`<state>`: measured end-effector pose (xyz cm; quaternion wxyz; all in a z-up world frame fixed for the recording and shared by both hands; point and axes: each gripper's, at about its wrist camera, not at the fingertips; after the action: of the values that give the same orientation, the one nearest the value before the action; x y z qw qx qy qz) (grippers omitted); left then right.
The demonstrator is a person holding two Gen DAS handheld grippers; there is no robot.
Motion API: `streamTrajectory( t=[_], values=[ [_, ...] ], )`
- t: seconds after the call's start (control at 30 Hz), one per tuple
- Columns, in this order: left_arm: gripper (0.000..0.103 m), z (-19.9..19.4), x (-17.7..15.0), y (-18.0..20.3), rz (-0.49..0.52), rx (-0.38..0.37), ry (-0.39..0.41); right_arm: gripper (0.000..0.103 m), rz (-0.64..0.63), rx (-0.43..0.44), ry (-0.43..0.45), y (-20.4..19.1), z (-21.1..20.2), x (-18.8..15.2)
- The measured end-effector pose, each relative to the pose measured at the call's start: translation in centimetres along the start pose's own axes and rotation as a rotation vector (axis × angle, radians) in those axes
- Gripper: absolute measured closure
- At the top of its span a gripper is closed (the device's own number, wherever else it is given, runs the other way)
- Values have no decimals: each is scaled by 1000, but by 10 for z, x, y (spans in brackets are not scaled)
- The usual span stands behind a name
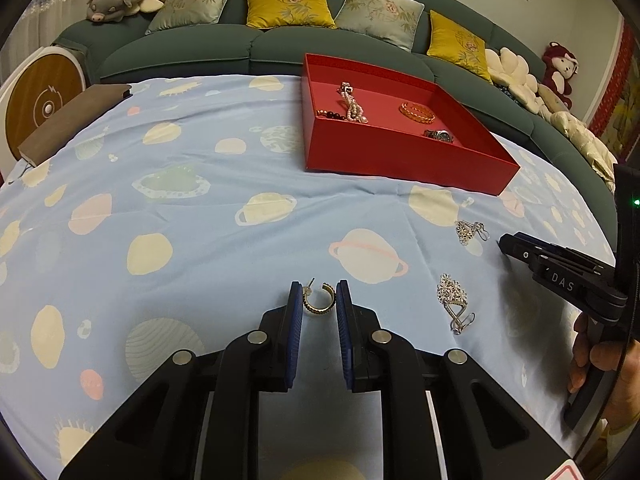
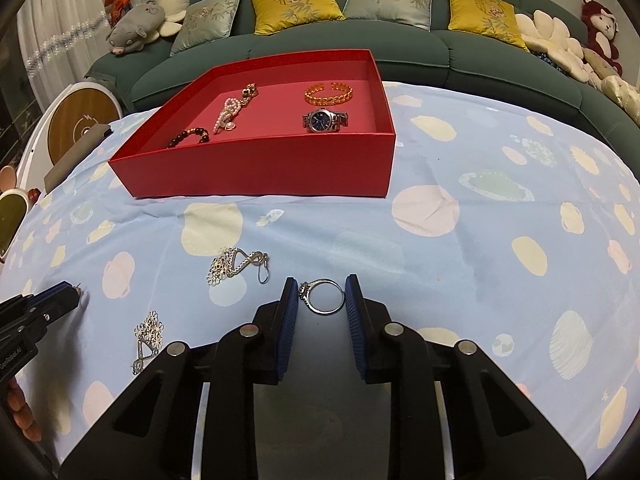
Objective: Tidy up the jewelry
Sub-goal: 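Grasp the gold hoop earring with the left tool while the right tool grasps the silver ring, then carry the gold hoop earring and silver ring into the red box with both tools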
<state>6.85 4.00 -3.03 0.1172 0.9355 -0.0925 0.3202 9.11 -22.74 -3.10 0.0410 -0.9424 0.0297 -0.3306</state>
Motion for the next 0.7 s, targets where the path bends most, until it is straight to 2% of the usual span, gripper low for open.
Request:
streamTrajectory(
  t=[0.23,0.7],
  values=[
    [89,-5,8,9,-7,-16,21,80,8,10,19,0,-11,1],
    [89,-28,42,49,16,-99,93,80,3,77,77,-9,-64,14]
  ],
)
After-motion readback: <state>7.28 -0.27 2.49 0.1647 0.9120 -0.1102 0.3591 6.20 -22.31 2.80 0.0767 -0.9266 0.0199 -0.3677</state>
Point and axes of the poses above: each gripper's, at about its wrist camera, not at the fingertips, and z roughly the way its jaws point, y to its right, x to its top, and after that the axes turned 1 degree about z, right-handed
